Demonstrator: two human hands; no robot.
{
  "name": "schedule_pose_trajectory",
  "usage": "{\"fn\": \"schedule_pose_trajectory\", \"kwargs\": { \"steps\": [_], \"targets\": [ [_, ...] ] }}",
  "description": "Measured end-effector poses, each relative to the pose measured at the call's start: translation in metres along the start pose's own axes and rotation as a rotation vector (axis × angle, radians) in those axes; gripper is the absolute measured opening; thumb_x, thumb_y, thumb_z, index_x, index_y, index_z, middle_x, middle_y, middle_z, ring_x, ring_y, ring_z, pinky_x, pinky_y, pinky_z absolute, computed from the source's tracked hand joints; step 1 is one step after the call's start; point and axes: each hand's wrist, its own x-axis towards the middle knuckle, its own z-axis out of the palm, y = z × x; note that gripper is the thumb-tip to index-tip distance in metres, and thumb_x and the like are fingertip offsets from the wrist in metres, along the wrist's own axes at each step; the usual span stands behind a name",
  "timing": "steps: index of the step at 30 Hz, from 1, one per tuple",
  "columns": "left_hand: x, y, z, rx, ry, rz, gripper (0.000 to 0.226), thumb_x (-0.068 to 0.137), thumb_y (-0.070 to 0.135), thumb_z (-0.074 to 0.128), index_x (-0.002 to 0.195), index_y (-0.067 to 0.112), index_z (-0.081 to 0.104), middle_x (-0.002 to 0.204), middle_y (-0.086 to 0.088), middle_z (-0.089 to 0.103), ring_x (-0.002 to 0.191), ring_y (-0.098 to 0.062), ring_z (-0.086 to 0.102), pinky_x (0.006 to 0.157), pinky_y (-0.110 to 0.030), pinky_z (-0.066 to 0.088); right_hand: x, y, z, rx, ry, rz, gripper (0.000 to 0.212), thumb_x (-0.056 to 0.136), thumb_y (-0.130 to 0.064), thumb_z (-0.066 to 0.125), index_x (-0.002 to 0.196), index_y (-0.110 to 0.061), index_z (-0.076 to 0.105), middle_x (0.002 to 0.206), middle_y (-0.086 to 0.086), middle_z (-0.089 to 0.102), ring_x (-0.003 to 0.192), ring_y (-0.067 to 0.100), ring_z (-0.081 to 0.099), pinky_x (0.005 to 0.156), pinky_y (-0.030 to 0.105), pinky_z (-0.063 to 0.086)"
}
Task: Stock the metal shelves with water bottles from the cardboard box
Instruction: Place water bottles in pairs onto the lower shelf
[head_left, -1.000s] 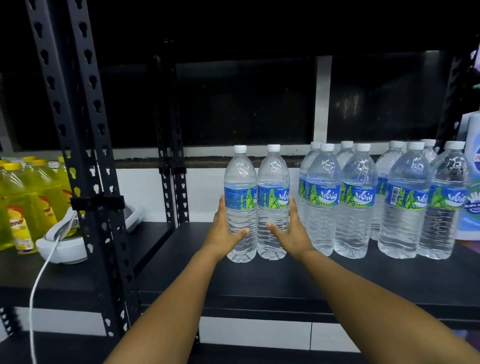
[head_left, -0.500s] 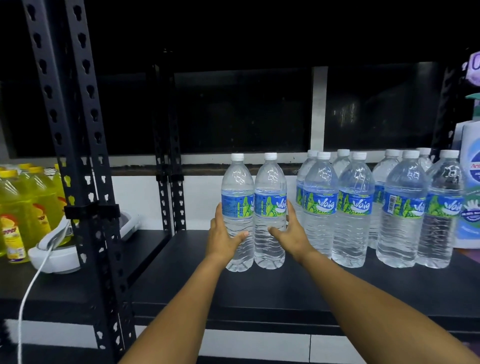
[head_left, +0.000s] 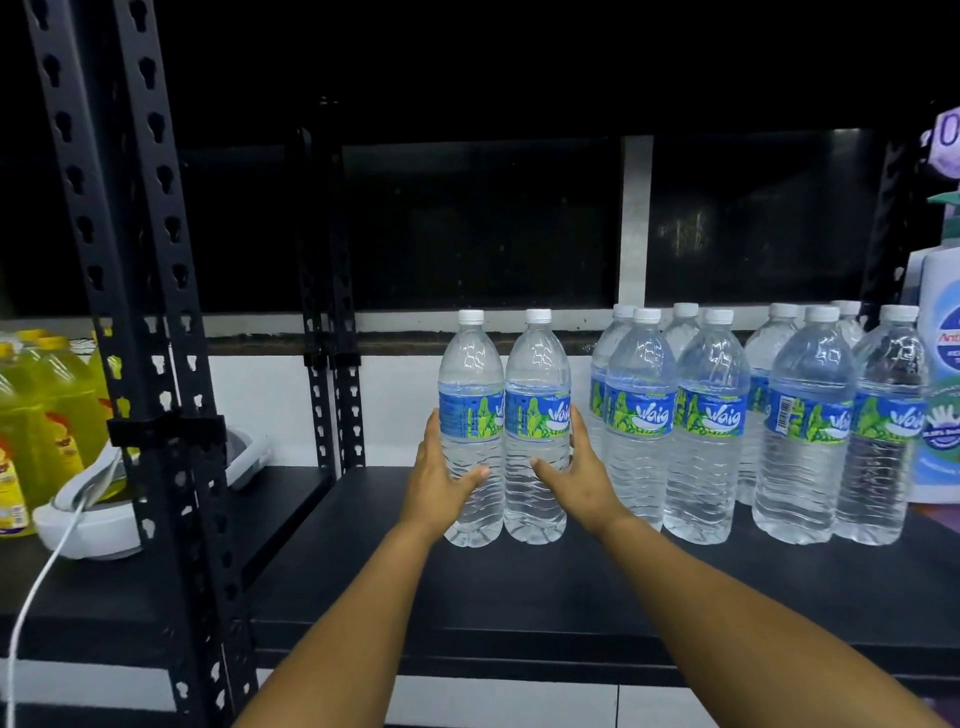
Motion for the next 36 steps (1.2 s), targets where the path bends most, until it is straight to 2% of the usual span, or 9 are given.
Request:
{"fn": "schedule_pose_trajectory", "kwargs": {
  "steps": [6,10,14,20,23,28,31,34,36],
  "targets": [
    [0.009,0.005,-0.009,-0.035,-0.105,-0.124,0.078,0.087,0.012,0.071,0.147,0.024,0.021,0.127,0.01,0.046,0.113,-0.015,0.054,0.097,-0.03,0.042,0.007,0.011,0.005,-0.079,0.057,0.031,0.095,0.075,-0.032,0.079,0.147,-0.04,0.018,0.135,-0.001,0.049,0.125,0.018,0.046,0.106,0.048,0.041],
    [0.006,0.004,0.006,0.061,0.015,-0.109,0.092,0.075,0.028,0.081,0.146,0.027,0.023,0.136,-0.001,0.044,0.129,-0.02,0.041,0.108,-0.042,0.038,0.004,0.006,0.001,-0.053,0.052,-0.011,0.094,0.074,-0.033,0.079,0.146,-0.038,0.02,0.137,-0.006,0.049,0.129,0.014,0.042,0.108,0.045,0.039],
    [0.005,0.008,0.019,0.219,0.142,-0.091,0.107,0.07,0.034,0.084,0.151,0.016,0.016,0.137,-0.012,0.035,0.129,-0.029,0.035,0.106,-0.043,0.034,0.004,0.003,-0.001,-0.029,0.023,-0.052,0.09,0.077,-0.023,0.078,0.142,-0.046,0.021,0.132,-0.022,0.052,0.123,0.001,0.05,0.104,0.035,0.043],
    [0.013,-0.005,0.01,0.063,0.056,-0.045,0.082,0.073,0.025,0.082,0.14,0.028,0.034,0.129,0.003,0.054,0.12,-0.016,0.053,0.103,-0.042,0.045,0.006,0.01,0.005,-0.049,0.033,-0.033,0.1,0.073,-0.037,0.076,0.148,-0.044,0.011,0.138,-0.008,0.048,0.127,0.01,0.048,0.106,0.046,0.042],
    [0.01,-0.004,0.01,0.002,0.051,-0.039,0.078,0.078,0.017,0.079,0.137,0.029,0.031,0.13,0.005,0.056,0.119,-0.015,0.056,0.102,-0.039,0.046,0.008,0.014,0.006,-0.074,0.041,-0.028,0.101,0.073,-0.038,0.076,0.149,-0.044,0.01,0.14,-0.008,0.046,0.129,0.011,0.047,0.106,0.047,0.042],
    [0.0,-0.003,0.026,0.218,0.204,-0.036,0.103,0.073,0.032,0.083,0.151,0.016,0.018,0.142,-0.01,0.033,0.132,-0.025,0.032,0.108,-0.04,0.032,0.008,0.017,0.006,-0.072,0.042,-0.048,0.099,0.078,-0.027,0.077,0.15,-0.041,0.01,0.144,-0.01,0.043,0.131,0.009,0.043,0.109,0.045,0.04],
    [0.002,-0.006,0.025,0.17,0.188,-0.015,0.098,0.075,0.024,0.081,0.151,0.016,0.021,0.14,-0.009,0.037,0.13,-0.024,0.036,0.106,-0.032,0.031,0.007,0.018,0.008,-0.086,0.079,-0.047,0.1,0.077,-0.028,0.078,0.151,-0.038,0.011,0.144,-0.008,0.042,0.131,0.007,0.041,0.11,0.041,0.039],
    [0.005,-0.008,0.018,0.145,0.131,0.01,0.092,0.076,0.019,0.08,0.15,0.019,0.025,0.136,-0.007,0.043,0.127,-0.021,0.043,0.102,-0.027,0.034,0.005,0.016,0.01,-0.13,0.125,-0.053,0.102,0.078,-0.027,0.079,0.153,-0.03,0.009,0.145,-0.001,0.039,0.127,0.001,0.034,0.107,0.025,0.031],
    [0.005,-0.008,0.016,0.152,0.116,0.009,0.094,0.076,0.021,0.081,0.15,0.02,0.022,0.139,-0.007,0.043,0.128,-0.02,0.042,0.102,-0.028,0.035,0.004,0.016,0.009,-0.153,0.121,-0.065,0.104,0.078,-0.027,0.079,0.153,-0.028,0.008,0.146,0.002,0.035,0.129,0.004,0.032,0.104,0.022,0.027]
  ]
}}
